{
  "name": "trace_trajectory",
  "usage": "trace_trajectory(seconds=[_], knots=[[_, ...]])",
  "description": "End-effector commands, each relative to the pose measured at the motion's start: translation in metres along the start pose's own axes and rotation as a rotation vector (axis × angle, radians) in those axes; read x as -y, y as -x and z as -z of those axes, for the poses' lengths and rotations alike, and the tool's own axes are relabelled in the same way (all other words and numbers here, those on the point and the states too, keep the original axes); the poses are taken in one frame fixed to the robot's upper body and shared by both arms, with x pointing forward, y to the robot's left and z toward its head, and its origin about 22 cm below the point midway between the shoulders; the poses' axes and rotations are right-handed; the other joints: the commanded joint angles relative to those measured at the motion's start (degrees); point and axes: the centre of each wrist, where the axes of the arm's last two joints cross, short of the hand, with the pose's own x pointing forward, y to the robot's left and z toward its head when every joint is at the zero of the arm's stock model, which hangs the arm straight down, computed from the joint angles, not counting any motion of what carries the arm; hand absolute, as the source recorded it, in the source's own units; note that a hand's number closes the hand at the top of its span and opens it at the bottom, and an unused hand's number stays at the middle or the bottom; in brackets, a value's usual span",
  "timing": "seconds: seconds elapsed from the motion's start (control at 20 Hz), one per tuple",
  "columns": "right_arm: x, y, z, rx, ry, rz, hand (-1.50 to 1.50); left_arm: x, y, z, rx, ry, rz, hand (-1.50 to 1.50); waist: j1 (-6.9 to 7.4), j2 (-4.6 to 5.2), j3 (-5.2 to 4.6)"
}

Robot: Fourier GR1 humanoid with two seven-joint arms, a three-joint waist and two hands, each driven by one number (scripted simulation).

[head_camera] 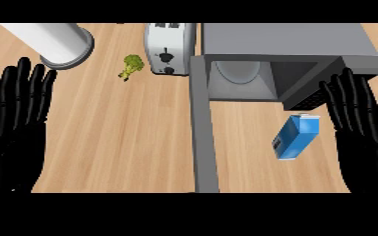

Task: Pick up the milk, place it into the microwave and close the microwave

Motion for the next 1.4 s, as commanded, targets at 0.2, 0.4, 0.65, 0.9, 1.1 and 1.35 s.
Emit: trace_trajectory(seconds=[0.2, 0.4, 0.65, 0.9, 1.1, 1.35], knots=[[-0.017, 0.013, 0.025, 0.013, -0.589, 0.401, -1.50, 0.002, 0.000, 0.005, -0.019, 0.055, -0.026, -1.50, 3.52, -0.72, 0.68], [-0.023, 0.019, 0.026, 0.016, -0.814, 0.598, -1.50, 0.016, 0.008, -0.002, -0.092, 0.072, -0.207, -1.50, 4.52, -0.31, 0.44], [0.039, 0.036, 0.036, -0.028, -0.895, 0.675, -1.50, 0.000, 0.000, -0.014, -0.118, 0.080, -0.234, -1.50, 4.16, -1.06, 0.26], [0.122, 0.042, 0.058, -0.061, -0.905, 0.674, -1.50, -0.015, -0.017, -0.030, -0.121, 0.076, -0.252, -1.50, 4.43, -1.38, 0.18], [0.157, 0.052, 0.081, -0.101, -0.931, 0.666, -1.50, -0.040, -0.037, -0.047, -0.126, 0.103, -0.238, -1.50, 5.15, -1.37, 0.11], [0.164, 0.100, 0.071, -0.212, -0.986, 0.689, -1.50, -0.057, -0.059, -0.065, -0.128, 0.062, -0.238, -1.50, 2.72, -1.64, 0.17]])
